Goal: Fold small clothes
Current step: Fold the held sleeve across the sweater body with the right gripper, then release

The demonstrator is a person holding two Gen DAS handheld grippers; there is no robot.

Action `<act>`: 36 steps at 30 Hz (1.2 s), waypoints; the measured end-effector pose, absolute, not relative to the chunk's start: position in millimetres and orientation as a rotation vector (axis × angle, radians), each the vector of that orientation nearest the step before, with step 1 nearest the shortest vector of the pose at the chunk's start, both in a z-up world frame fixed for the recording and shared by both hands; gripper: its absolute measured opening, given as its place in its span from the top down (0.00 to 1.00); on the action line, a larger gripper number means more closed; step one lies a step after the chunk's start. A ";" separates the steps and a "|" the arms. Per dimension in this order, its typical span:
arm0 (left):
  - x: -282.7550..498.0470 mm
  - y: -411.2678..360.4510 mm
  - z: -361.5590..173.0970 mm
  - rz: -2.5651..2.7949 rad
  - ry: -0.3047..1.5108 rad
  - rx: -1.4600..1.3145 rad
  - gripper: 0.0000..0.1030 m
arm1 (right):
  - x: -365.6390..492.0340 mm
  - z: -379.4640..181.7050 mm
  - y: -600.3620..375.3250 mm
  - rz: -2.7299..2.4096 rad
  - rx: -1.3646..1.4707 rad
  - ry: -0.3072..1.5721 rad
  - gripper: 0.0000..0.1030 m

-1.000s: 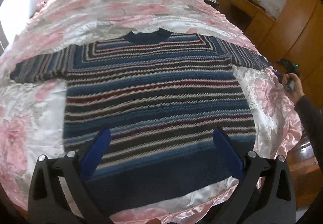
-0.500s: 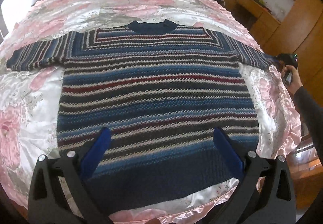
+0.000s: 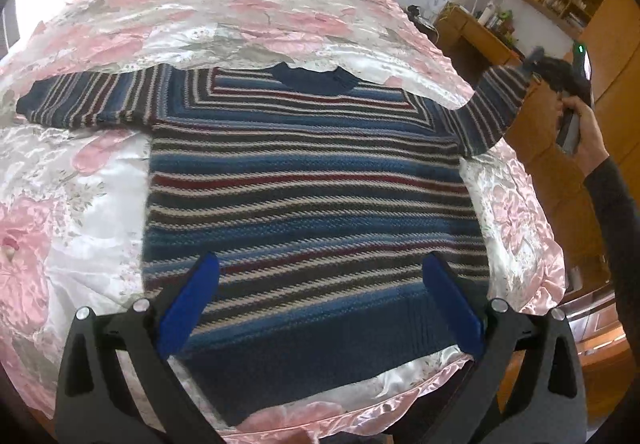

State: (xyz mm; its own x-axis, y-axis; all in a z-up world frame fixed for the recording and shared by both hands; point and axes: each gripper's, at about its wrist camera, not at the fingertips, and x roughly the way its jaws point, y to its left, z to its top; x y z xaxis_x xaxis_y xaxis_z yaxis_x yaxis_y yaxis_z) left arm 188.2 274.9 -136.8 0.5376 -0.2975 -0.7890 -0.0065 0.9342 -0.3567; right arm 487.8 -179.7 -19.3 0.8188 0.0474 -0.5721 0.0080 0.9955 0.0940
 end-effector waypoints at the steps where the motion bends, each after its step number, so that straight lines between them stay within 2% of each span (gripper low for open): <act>1: 188.7 280.7 -137.6 -0.181 0.991 -0.350 0.03 | 488.9 -20.4 -150.9 0.023 0.019 0.609 0.92; 5: 193.6 309.0 -138.4 -0.190 0.949 -0.426 0.03 | 487.8 -61.0 -27.6 0.065 -0.249 0.655 0.92; 9: 212.8 337.3 -147.6 -0.186 0.978 -0.533 0.03 | 484.5 -147.7 83.7 0.122 -0.500 0.741 0.93; 15: 262.8 359.6 -150.5 -0.171 0.993 -0.503 0.03 | 478.9 -264.2 151.6 0.174 -0.633 0.909 0.92; 16: 276.2 365.0 -149.6 -0.183 0.987 -0.536 0.03 | 478.0 -270.1 155.0 0.187 -0.645 0.918 0.86; 17: 291.2 369.1 -149.8 -0.216 0.984 -0.578 0.03 | 474.8 -276.3 157.5 0.206 -0.651 0.933 0.71; 18: 306.6 371.5 -150.9 -0.256 0.987 -0.620 0.03 | 468.4 -277.7 157.5 0.256 -0.619 0.960 0.59; 19: 322.4 372.0 -152.4 -0.294 0.993 -0.661 0.03 | 462.4 -273.4 153.2 0.294 -0.566 0.972 0.43; 24: 402.9 345.4 -165.7 -0.437 1.011 -0.776 0.03 | 422.3 -222.9 72.2 0.355 -0.003 0.950 0.36; 26: 439.0 323.8 -186.3 -0.445 1.048 -0.802 0.03 | 402.0 -217.9 26.7 0.285 0.248 0.942 0.28; 27: 460.0 311.1 -203.2 -0.434 1.085 -0.816 0.03 | 387.4 -221.6 4.6 0.259 0.386 0.938 0.27; 32: 513.3 274.8 -271.1 -0.353 1.250 -0.816 0.03 | 342.0 -246.0 -17.3 0.345 0.542 0.890 0.28; 36: 534.6 247.3 -294.0 -0.402 1.319 -0.844 0.03 | 326.8 -248.4 -26.7 0.397 0.608 0.816 0.27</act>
